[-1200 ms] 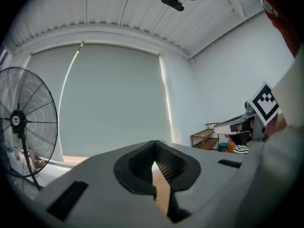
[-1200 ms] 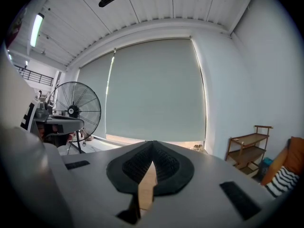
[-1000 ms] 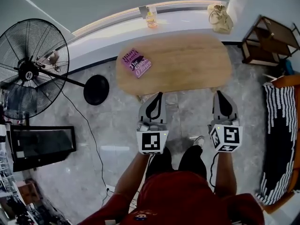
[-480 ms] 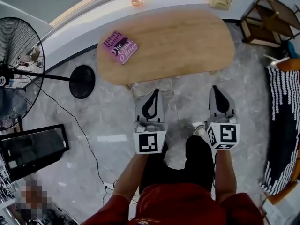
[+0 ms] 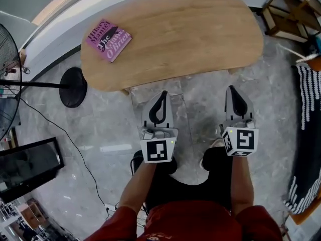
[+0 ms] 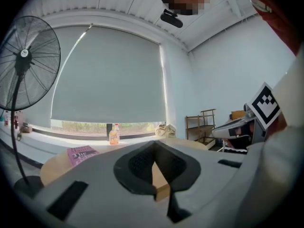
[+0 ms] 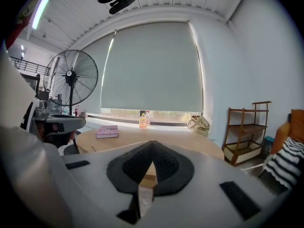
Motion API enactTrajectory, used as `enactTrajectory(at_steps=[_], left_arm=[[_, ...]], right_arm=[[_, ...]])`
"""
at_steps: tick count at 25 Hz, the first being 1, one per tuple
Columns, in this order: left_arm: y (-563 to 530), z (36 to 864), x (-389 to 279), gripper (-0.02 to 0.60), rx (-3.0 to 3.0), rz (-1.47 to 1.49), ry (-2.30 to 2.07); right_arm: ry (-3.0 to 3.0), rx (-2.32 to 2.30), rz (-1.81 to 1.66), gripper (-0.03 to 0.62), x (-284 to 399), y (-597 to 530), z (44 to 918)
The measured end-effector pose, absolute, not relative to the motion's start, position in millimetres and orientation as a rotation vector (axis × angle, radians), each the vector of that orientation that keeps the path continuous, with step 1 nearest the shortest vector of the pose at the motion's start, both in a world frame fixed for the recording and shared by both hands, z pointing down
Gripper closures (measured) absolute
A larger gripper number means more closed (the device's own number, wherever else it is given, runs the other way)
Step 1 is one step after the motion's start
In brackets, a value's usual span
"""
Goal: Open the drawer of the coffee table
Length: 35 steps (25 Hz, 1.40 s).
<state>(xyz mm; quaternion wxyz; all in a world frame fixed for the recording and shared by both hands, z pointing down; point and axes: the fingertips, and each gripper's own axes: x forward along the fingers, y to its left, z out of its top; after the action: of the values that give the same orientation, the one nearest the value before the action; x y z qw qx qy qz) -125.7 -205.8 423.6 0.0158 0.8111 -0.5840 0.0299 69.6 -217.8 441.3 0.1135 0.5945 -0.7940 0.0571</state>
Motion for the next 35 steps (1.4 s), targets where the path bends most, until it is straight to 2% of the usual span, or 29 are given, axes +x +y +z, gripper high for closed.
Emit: enactTrajectory(at_steps=[14,24,35], left_arm=[[-238.8,645.9,-135.6,0.575,2.468,0.099,-1.848],[-239.6,721.9,-134.1,0.575,2.563,0.121,-1.827],[-227.6,733.5,-127.3,0.575,2.594,0.144,-1.819]], right_arm=[[-2.409,1.695,0.04,0.597,50.0,-251.2,649.8],[-2.383,1.766,-0.044,0.597,43.1,-251.2,721.7],[-2.426,1.694,-0.009,0.597,32.7,-238.2,738.5]])
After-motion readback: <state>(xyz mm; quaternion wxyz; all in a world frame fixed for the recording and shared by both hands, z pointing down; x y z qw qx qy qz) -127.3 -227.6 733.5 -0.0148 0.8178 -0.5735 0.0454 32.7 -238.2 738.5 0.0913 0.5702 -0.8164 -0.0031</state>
